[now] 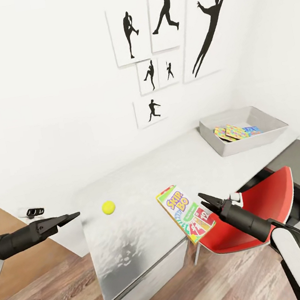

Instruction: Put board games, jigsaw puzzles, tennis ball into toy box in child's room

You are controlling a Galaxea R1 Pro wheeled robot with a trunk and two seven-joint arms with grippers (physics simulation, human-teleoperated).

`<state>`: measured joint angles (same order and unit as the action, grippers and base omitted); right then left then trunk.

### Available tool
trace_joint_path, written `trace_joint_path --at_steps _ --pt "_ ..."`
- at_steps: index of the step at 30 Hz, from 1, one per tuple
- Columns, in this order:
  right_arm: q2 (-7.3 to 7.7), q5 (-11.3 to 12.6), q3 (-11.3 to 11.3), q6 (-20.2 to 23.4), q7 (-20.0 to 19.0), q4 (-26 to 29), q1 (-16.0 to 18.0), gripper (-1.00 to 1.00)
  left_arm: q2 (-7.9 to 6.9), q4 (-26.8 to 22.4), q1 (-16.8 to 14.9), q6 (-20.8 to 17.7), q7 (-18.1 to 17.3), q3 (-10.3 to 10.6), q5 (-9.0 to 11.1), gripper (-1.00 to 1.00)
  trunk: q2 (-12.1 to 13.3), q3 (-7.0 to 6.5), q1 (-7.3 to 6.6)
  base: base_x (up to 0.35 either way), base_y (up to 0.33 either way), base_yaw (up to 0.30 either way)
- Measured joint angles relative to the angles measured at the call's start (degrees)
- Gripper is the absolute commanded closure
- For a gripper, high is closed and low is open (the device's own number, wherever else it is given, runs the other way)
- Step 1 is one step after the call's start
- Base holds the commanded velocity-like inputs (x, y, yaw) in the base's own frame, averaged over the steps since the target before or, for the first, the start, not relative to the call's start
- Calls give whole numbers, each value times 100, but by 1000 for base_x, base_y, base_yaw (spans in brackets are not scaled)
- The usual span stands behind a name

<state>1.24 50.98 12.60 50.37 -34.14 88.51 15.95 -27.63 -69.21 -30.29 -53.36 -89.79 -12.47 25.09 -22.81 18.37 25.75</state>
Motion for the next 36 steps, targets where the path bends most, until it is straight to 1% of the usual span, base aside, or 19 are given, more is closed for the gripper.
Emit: trace_joint_path --at_steps 7,13,16,20,22,27,36 --pt "-1 6 95 0 -8 1 0 -100 -2 5 -1 -1 0 -11 -3 -100 0 0 0 0 0 0" --pt "0 9 122 0 -16 5 0 -100 -3 5 -3 0 0 -10 -2 -100 0 -10 0 0 0 0" --pt "0 10 202 1 -124 18 -29 -100 -3 5 -3 0 0 -5 -2 -100 0 -33 0 0 0 0" --pt "0 5 259 -1 -509 31 -56 -100 -2 5 -3 1 0 -3 -2 -100 0 -68 0 0 0 0" --pt "0 0 303 -3 -638 32 -73 -100 -3 5 -2 1 0 -4 -2 -100 -1 -87 0 0 0 0" --pt "-1 -1 402 -4 -716 39 -95 -100 -3 6 -3 1 0 -8 -2 -100 -1 -134 1 -38 0 0" --pt "-1 -1 429 -4 -738 49 -129 -100 1 5 -4 1 0 -3 -1 -100 0 -220 0 -82 0 0"
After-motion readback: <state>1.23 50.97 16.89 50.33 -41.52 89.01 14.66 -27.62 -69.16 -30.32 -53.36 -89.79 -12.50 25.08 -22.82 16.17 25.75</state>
